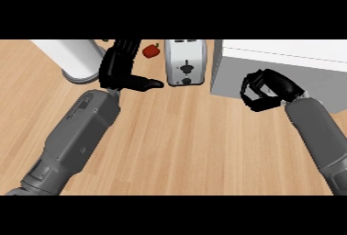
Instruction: Pick up the cup, place it into the drawer and close the drawer
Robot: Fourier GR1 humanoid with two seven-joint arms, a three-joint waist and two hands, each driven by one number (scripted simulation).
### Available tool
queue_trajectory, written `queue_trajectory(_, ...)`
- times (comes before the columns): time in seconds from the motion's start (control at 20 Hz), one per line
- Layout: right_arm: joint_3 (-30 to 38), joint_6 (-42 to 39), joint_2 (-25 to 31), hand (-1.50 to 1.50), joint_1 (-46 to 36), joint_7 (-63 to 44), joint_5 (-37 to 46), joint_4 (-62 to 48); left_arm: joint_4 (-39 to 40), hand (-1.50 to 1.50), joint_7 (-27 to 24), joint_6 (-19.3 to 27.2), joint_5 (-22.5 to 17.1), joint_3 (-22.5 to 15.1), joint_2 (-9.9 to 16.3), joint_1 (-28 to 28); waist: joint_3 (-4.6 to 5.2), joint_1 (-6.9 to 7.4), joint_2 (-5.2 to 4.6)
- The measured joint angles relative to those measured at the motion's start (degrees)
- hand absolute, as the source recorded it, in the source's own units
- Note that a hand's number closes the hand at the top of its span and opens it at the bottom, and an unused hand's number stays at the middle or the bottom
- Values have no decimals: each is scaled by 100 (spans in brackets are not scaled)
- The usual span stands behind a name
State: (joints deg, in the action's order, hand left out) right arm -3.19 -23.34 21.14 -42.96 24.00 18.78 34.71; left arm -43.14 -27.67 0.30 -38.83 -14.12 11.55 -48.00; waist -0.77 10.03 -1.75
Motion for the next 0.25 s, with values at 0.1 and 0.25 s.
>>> queue_trajectory(0.1, 33, -144, 36, 150, 27, -34, -88, 58, -31, -150, 5, -38, -7, -8, 5, 35, -9, 25, -13)
queue_trajectory(0.25, 69, -347, 94, 150, 70, -79, -202, 138, -84, -150, 19, -81, -22, -14, 9, 66, -24, 65, -25)
